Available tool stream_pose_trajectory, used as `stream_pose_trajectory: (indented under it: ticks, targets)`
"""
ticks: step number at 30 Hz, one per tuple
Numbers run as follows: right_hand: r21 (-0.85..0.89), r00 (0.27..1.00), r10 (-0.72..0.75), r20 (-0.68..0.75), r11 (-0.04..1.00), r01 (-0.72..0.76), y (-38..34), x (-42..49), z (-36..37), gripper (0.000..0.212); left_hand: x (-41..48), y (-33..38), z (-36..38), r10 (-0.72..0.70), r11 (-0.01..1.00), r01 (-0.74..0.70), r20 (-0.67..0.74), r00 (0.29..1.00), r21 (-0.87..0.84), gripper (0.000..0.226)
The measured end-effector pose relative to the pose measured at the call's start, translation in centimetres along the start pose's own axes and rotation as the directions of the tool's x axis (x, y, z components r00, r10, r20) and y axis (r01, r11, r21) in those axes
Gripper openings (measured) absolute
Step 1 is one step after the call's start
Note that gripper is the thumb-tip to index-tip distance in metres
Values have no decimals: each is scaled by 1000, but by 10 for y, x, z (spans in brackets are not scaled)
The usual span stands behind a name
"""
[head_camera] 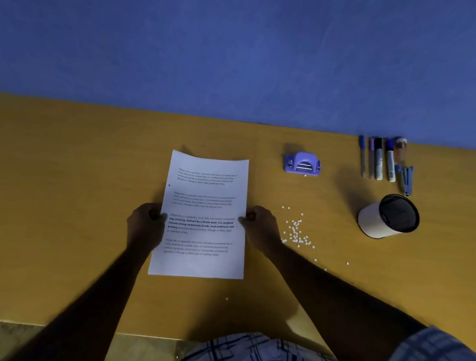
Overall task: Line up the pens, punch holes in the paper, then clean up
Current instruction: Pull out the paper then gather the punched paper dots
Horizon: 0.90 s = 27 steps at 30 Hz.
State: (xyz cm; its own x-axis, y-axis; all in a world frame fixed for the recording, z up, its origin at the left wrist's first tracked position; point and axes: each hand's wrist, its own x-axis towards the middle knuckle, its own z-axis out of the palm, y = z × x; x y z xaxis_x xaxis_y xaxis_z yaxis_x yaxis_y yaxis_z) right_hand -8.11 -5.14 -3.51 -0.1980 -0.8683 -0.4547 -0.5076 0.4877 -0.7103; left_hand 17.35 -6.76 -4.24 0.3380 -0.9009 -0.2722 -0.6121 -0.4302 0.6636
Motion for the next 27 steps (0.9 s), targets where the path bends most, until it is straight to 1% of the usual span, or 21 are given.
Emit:
stream_pose_trajectory:
  ticks: [7, 12, 15, 19, 23, 27]
  targets:
    - [-75, 1000, -18, -9, 997, 18, 9, 4, -2, 22, 5, -11, 1, 9, 999, -9, 29, 1000, 32, 23]
    - [-138, 999, -15, -41, 990, 9, 13, 3, -2, 20, 11, -9, 2, 61, 996, -62, 11, 998, 61, 21]
    - [-136, 999, -7, -35, 991, 2, 13, 4, -2, 20, 13, -7, 3, 63, 995, -62, -5, 998, 78, 19]
    - [-130, 999, 4, -48, 991, -10, 12, 5, -1, 15, 14, -7, 3, 46, 997, -44, -26, 999, 70, 19]
    - [-181, 998, -11, -62, 984, 0, 9, 8, 1, 6, 11, -6, 4, 64, 992, -58, -54, 996, 110, 18]
    - [-214, 998, -19, -61, 977, 6, 8, 9, 2, 7, 8, -7, 4, 75, 990, -65, -71, 995, 129, 16]
